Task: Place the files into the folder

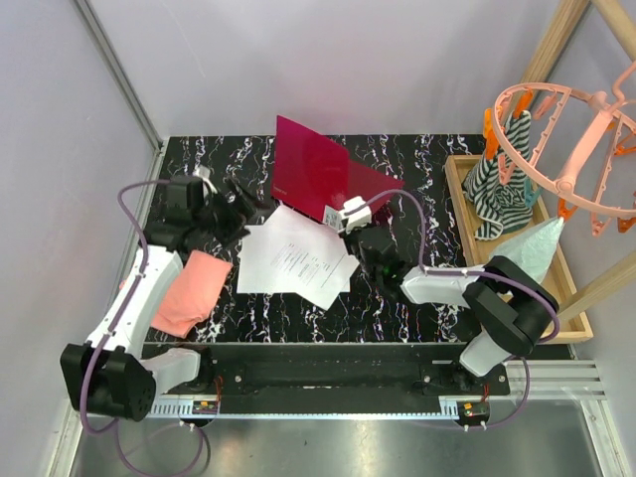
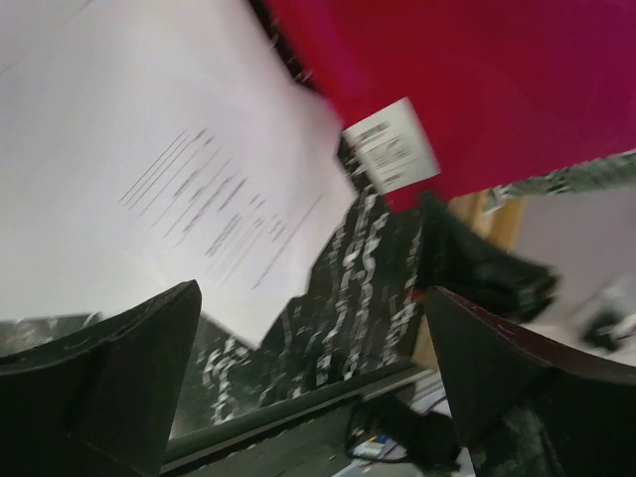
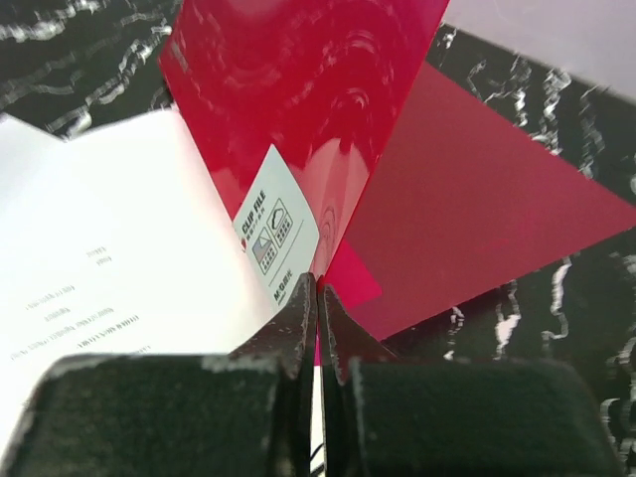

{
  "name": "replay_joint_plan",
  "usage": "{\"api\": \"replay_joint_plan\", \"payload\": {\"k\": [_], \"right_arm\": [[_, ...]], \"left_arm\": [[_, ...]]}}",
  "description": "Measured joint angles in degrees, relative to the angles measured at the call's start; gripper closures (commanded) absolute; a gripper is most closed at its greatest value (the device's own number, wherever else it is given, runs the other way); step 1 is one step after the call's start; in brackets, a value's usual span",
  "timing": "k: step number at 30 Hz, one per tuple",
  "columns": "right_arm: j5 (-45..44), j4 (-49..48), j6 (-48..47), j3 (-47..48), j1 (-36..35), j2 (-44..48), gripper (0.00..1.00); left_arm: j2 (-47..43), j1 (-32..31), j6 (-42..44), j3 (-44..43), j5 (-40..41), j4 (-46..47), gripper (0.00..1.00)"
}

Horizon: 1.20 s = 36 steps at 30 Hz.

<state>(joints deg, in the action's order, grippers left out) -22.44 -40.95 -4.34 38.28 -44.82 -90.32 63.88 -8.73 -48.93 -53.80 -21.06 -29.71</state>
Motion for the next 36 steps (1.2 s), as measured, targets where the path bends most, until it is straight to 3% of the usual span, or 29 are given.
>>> {"api": "replay_joint_plan", "payload": {"k": [8,18,30,36], "right_arm": [[-8.13,-5.2,-16.81,0.0,-6.56,-4.13,1.0],[-13.16,-11.15,-26.99,-0.28,-10.16,-5.84,1.0],[-16.46,-15.43,-30.97,-1.62,-10.43,-6.1,1.0],[-17.64,-16.98,-31.41,-1.92,-10.47,-6.69,1.0]], "left_arm": [[13.25,-0.66,-14.05,-19.06,0.68,1.27,0.01],[29.4,-12.37,-20.0,-36.04,9.35,-0.81,0.01],[29.7,-16.35,-12.76,-34.67,18.95,-0.87,0.01],[20.85,-16.33,-7.58,-25.24,17.62,7.74,0.01]]}}
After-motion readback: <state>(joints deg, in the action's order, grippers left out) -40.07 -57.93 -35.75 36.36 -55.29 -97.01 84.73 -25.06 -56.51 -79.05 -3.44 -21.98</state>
